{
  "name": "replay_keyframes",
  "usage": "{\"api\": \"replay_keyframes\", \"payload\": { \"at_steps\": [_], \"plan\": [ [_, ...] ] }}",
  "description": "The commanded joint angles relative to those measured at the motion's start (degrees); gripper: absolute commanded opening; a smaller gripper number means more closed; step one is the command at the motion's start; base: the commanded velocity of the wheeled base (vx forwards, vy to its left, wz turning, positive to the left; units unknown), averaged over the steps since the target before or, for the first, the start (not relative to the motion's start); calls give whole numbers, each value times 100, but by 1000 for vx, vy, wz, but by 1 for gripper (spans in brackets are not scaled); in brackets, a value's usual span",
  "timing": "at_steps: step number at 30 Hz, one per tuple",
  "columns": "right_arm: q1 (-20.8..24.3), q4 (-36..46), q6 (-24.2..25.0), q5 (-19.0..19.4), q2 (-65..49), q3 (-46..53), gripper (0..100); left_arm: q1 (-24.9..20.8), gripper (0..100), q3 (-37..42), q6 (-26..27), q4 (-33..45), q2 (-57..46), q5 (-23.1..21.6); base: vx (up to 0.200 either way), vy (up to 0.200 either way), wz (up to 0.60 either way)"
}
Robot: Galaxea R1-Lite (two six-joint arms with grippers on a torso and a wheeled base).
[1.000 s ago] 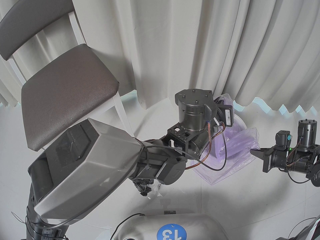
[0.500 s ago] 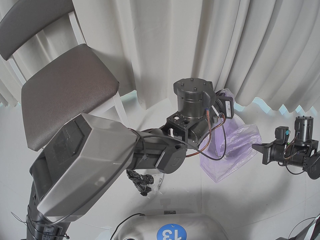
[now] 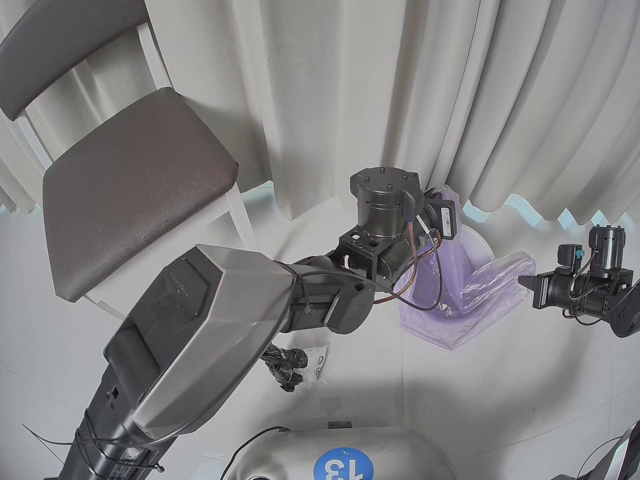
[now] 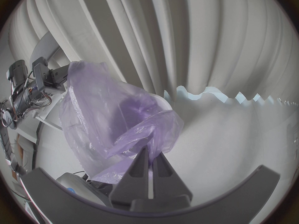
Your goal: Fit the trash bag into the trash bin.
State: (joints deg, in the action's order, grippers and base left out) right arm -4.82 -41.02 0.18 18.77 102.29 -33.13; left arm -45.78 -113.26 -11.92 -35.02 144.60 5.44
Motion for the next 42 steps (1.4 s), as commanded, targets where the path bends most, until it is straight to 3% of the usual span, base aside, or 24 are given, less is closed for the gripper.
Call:
{"api": "replay_keyframes", "payload": {
  "at_steps": [1,9,17,21,26,37,42],
  "plan": [
    [-204,24,-9,4,98,-97,0,130,0,-133,-3,83,252,-254,0,0,0],
    [-450,-20,-53,4,388,-246,0,271,0,-133,-73,-57,296,-429,0,0,0],
    [-476,-46,-53,179,177,-132,0,306,0,-100,-205,-303,-99,-245,0,0,0],
    [-433,-46,-62,179,10,-53,0,271,0,208,-170,-330,-407,-236,0,0,0],
    [-380,-38,-62,188,-289,97,0,165,0,1157,-21,-734,-899,-227,0,0,0],
    [-116,-38,-71,188,-306,220,0,174,0,3689,1816,-2545,-1418,-227,0,0,0],
    [-55,-38,-71,188,-297,228,0,192,0,3425,1807,-3151,-1092,-201,0,0,0]
  ]
}}
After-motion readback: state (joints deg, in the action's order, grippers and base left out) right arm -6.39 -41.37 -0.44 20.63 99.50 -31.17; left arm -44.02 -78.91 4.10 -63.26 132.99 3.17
